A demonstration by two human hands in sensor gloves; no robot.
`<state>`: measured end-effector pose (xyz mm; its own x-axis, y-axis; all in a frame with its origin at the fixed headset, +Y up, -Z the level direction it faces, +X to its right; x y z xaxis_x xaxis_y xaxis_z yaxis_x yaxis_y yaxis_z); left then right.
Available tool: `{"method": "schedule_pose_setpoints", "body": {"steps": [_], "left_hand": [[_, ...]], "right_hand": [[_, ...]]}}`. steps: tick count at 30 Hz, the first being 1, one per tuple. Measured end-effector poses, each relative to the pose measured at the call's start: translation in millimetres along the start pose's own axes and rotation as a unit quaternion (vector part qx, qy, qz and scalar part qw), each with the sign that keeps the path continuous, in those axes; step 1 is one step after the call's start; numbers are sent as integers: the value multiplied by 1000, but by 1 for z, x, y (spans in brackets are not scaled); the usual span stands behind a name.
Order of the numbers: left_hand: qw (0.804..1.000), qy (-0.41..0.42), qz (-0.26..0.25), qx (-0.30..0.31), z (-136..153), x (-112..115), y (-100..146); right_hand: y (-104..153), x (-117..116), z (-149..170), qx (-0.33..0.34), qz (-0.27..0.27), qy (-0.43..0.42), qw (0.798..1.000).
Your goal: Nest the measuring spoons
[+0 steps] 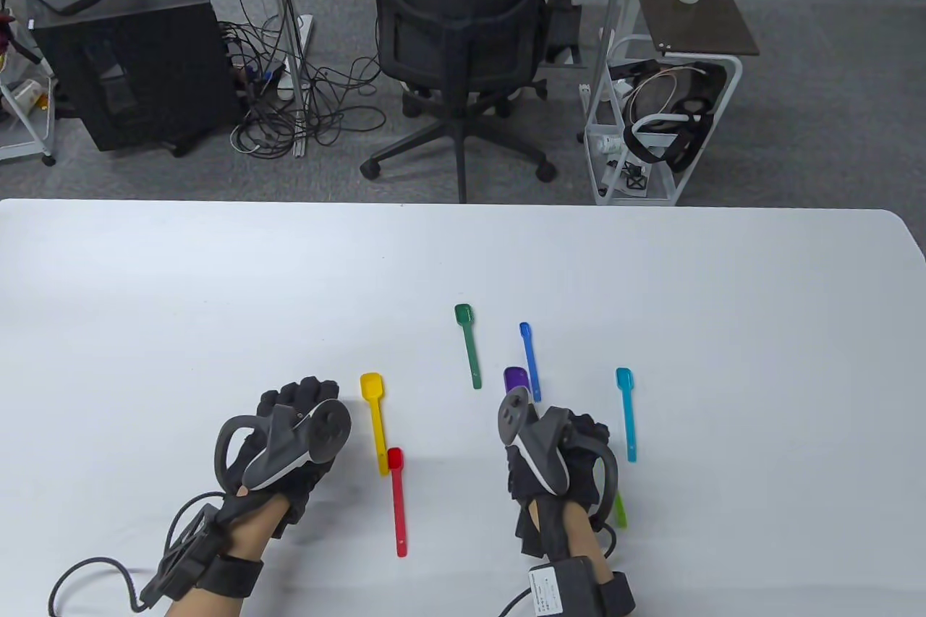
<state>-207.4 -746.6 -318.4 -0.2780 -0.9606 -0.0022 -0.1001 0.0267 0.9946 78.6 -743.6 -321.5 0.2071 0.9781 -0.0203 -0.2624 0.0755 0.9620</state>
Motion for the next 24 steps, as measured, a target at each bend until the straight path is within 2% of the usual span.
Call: {"method": "schedule_pose_setpoints", "body": {"steps": [4,11,21,24], "left_hand": [[1000,-10,8,-1,-1,3,-1],[1000,-11,9,1,-2,3,-2],[1000,-25,10,13,-10,3,-2],[1000,-25,8,14,-10,2,0]], "right_hand": [[5,-14,-16,17,-11,30,999],[5,-27,-22,15,-25,55,998],[6,-31,-23,17,-19,64,998],[5,-26,-18,17,-15,29,999]]}}
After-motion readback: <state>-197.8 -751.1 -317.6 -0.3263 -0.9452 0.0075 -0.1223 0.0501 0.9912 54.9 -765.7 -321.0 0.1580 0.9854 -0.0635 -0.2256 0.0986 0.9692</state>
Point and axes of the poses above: the tracker on the back of each hand, its own z axis roughly to the little-finger side, its own y axis roughly from the fingertips to the wrist, x = y × z, the point moved 1 cm from there along -y, roughly from the wrist to the fingertips, and after that the axes turned 14 degrees about -y, right-handed, at the moved point
